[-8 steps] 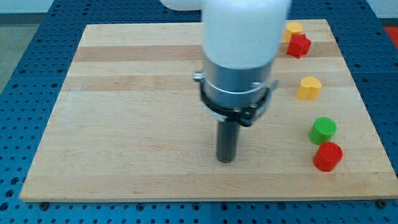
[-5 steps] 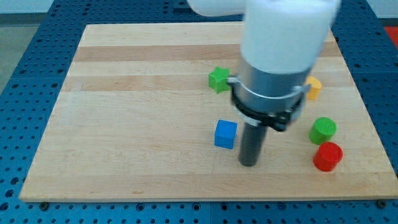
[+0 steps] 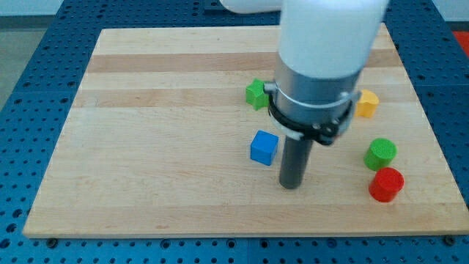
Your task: Slide the blue cube closer to the green star
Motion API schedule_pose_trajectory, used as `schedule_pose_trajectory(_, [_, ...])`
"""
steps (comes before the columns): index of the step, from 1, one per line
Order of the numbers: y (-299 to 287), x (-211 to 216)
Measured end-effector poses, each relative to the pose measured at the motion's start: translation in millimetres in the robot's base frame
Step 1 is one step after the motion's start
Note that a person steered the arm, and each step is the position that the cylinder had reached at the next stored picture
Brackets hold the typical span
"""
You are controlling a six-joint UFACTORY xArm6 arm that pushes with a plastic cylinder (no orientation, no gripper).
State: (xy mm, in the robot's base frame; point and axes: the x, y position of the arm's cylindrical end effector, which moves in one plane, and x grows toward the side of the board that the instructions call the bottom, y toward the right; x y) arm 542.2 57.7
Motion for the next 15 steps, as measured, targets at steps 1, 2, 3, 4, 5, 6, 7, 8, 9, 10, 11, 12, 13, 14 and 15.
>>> schedule_pose_trajectory(1, [-9, -26])
schedule_pose_trajectory(2, [-41, -35])
schedule_pose_trajectory(3, [-87, -40])
schedule_pose_trajectory(4, [-91, -70])
schedule_pose_trajectory(5, [-99, -58])
schedule_pose_trajectory(6, [-85, -28])
schedule_pose_trajectory(7, [-50, -58])
schedule_pose_trajectory(8, [-41, -72])
schedule_pose_trajectory(9, [-65, -79])
schedule_pose_trajectory(10, [-84, -83])
schedule_pose_trajectory(11, [-87, -100])
schedule_pose_trajectory(12, [-89, -88])
schedule_pose_trajectory(13, [-75, -73])
schedule_pose_trajectory(14, [-74, -80])
schedule_pose_trajectory(15, [-80, -97])
